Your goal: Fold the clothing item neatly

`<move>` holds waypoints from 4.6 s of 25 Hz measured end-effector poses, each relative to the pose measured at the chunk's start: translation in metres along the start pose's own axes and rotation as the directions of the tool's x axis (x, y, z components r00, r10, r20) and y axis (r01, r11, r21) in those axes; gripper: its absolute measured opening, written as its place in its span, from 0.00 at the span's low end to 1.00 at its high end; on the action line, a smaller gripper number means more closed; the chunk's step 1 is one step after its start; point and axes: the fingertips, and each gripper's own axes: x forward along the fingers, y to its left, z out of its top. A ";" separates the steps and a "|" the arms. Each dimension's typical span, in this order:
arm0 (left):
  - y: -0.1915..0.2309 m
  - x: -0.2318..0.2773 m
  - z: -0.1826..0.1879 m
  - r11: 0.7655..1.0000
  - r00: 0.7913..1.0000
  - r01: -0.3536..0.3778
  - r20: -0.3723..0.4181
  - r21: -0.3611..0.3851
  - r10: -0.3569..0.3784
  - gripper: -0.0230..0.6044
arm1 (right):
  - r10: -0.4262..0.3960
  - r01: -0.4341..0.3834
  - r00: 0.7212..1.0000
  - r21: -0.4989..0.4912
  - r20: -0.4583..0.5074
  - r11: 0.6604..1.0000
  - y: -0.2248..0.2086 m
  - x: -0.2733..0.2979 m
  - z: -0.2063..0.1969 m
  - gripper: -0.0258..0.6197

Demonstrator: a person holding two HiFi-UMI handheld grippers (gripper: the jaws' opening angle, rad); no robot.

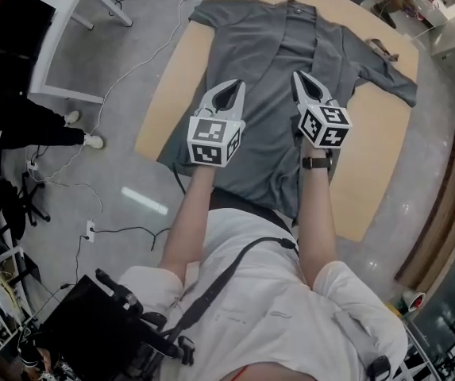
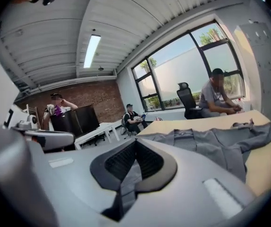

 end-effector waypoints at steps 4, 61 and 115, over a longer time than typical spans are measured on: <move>0.022 0.027 -0.035 0.999 0.997 -0.020 -0.079 -0.046 0.017 0.05 | -0.023 0.024 0.995 0.019 -0.095 1.000 -0.026 0.046 -0.023 0.05; 0.028 0.061 -0.201 0.993 0.755 0.022 -0.653 0.117 0.060 0.28 | -0.071 0.066 0.946 -0.027 -0.316 0.997 -0.159 0.202 -0.006 0.06; 0.070 -0.237 -0.343 0.934 0.723 -0.325 -0.676 -0.146 0.146 0.27 | 0.222 -0.081 0.822 0.279 -0.524 0.957 0.159 -0.036 -0.280 0.22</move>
